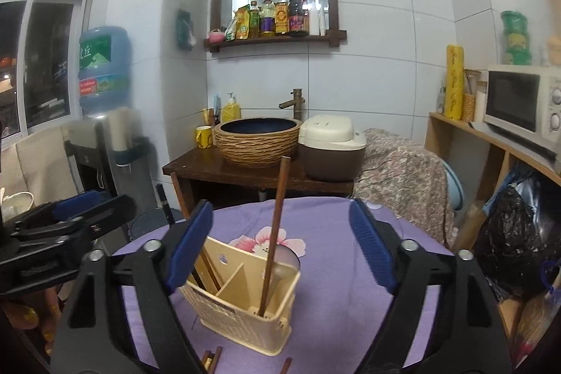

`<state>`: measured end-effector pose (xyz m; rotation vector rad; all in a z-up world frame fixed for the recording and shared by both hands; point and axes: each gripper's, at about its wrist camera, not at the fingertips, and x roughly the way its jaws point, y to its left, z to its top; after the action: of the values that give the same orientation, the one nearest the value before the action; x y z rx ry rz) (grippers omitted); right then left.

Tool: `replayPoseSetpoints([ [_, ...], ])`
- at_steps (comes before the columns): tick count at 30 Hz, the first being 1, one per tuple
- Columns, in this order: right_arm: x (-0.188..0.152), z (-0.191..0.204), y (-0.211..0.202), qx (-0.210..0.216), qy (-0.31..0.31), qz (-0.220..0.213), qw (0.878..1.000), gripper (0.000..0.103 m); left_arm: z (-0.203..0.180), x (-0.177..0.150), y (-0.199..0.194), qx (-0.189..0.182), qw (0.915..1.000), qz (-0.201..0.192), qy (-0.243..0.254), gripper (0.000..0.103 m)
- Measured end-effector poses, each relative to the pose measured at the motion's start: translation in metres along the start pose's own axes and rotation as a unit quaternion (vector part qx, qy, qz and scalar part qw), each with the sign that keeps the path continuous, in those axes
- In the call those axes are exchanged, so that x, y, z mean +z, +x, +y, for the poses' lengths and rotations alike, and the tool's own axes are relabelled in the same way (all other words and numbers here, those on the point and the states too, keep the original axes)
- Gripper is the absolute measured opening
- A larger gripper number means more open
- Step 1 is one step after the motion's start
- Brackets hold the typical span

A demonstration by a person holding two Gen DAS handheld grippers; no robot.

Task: Organize utensils
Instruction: 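Open the left tool over the caddy while the right tool releases its chopstick into it, then move both tools back toward the remaining spoons and chopsticks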

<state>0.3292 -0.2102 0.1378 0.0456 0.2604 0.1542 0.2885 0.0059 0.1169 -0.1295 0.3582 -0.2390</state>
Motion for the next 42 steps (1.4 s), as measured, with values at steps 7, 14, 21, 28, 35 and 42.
replayPoseSetpoints([
  [7,-0.058,0.0,-0.036,0.005,-0.011,0.046,0.999,0.095,0.012,-0.052,-0.032,0.041,0.9983,0.028,0.032,0.098],
  [14,-0.137,0.0,-0.056,-0.048,-0.024,0.137,0.989,0.095,0.035,-0.119,-0.034,0.08,0.9882,0.127,0.029,0.098],
  [21,-0.189,-0.003,-0.071,-0.063,-0.013,0.204,0.977,0.084,0.038,-0.159,-0.042,0.066,0.9816,0.178,0.021,0.09],
  [28,-0.205,0.012,-0.065,0.023,-0.012,0.232,0.972,0.067,0.033,-0.179,-0.04,0.051,0.9768,0.207,0.02,0.081],
  [35,-0.196,0.035,-0.042,0.102,-0.047,0.247,0.962,0.064,0.033,-0.182,-0.042,0.051,0.9765,0.209,0.02,0.08],
  [42,-0.2,0.03,-0.023,0.058,-0.039,0.281,0.957,0.061,0.026,-0.188,-0.038,0.039,0.9737,0.223,0.028,0.075],
])
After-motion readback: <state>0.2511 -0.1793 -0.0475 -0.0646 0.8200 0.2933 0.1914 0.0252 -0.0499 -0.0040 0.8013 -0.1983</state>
